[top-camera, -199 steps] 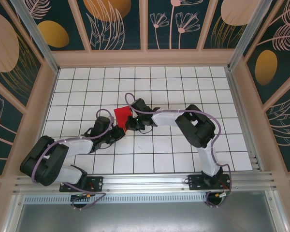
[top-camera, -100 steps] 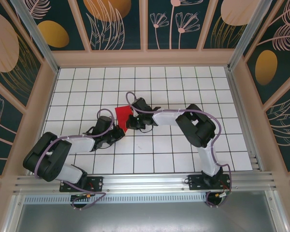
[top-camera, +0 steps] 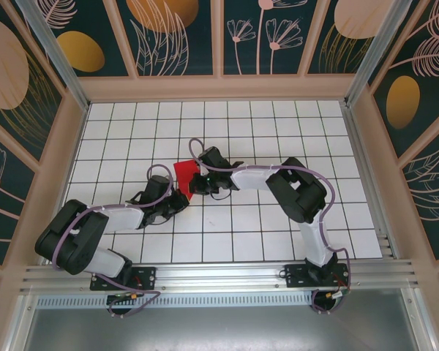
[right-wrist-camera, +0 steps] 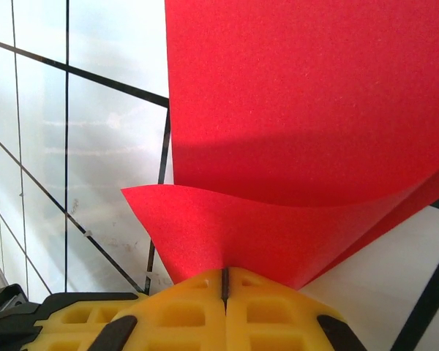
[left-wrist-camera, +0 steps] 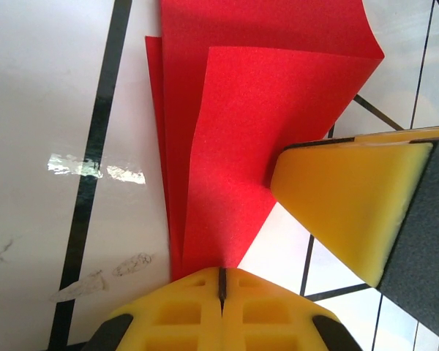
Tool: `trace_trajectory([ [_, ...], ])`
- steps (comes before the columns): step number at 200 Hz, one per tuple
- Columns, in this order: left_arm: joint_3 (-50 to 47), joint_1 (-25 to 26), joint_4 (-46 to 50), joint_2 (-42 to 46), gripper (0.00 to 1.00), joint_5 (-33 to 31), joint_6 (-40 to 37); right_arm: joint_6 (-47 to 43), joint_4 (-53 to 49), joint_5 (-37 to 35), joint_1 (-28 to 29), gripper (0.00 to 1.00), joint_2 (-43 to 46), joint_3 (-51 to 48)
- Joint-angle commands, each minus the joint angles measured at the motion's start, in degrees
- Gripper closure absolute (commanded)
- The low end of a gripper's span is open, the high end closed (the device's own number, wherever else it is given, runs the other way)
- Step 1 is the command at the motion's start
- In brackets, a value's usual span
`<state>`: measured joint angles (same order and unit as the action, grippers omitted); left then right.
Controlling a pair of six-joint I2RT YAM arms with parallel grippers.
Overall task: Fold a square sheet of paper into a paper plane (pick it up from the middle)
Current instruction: Third fold the triangle at the center of the table.
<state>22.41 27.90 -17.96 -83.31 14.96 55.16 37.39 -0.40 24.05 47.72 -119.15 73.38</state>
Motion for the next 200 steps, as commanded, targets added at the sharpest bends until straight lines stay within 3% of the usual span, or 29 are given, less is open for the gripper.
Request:
trace_trajectory([
  [1, -0.5, 0.1, 5.8, -0.8, 1.0, -2.7, -1.2, -2.7, -1.7, 0.2, 0.0, 0.96, -1.6, 2.6],
  [84, 0.7, 0.1, 6.2, 1.5, 1.0, -1.8, -2.0, -3.7, -6.3, -1.8, -0.6, 0.96, -5.5, 6.4],
  [145, 2.8, 0.1, -0.4, 4.3, 0.84, -1.1, -0.5, -3.2, -6.6, -2.0, -0.4, 0.96, -5.4, 6.3],
  [200, 4.3, 0.1, 1.8, -1.0, 0.91, -4.7, -1.4, -3.3, -5.5, -0.3, -0.3, 0.96, -4.3, 6.0],
])
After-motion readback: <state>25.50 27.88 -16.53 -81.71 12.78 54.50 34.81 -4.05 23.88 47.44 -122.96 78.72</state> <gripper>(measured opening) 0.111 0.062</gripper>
